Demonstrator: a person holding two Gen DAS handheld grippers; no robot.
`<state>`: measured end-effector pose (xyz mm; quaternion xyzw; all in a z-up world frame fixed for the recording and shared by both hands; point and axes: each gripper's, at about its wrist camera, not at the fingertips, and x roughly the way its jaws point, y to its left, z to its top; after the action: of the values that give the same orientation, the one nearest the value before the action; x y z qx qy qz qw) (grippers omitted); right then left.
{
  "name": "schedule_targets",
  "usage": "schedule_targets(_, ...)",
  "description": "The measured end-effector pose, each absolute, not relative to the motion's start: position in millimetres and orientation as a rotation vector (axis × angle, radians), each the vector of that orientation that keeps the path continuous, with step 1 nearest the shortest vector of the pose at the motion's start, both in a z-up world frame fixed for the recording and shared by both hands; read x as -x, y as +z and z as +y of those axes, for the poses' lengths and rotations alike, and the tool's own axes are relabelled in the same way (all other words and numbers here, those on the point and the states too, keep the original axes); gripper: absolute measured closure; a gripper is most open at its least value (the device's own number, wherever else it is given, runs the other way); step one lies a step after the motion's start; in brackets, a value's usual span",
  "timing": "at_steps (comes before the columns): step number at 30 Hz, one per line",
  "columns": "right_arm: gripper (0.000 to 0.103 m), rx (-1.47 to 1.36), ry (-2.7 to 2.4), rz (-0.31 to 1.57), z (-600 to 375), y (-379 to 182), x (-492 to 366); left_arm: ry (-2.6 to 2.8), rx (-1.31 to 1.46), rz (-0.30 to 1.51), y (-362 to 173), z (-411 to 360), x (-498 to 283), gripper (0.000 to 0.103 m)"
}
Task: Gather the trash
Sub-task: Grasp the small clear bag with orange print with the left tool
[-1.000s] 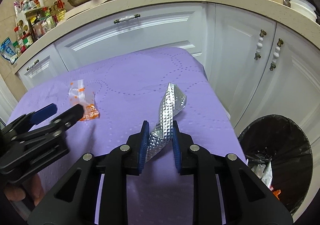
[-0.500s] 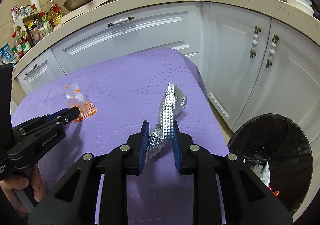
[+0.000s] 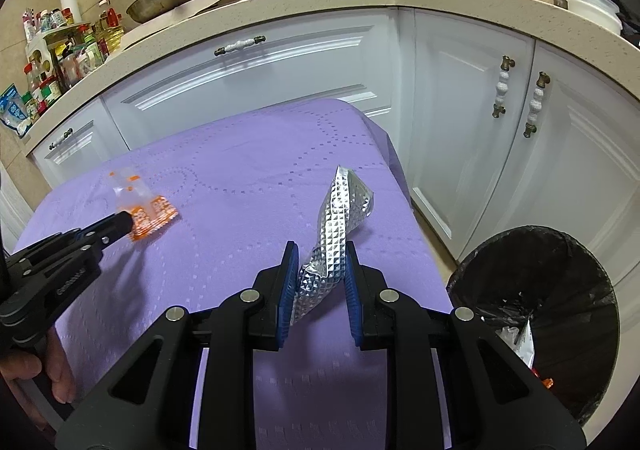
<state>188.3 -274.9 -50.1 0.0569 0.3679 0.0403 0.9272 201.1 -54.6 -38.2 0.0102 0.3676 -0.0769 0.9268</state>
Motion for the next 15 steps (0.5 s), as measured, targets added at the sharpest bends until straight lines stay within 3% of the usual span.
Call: schedule_targets(15,0.081,-0.122,0.049,0.717,-292,-40,-149,-0.174,-0.022,0.707,-17,-51,-154,0.092)
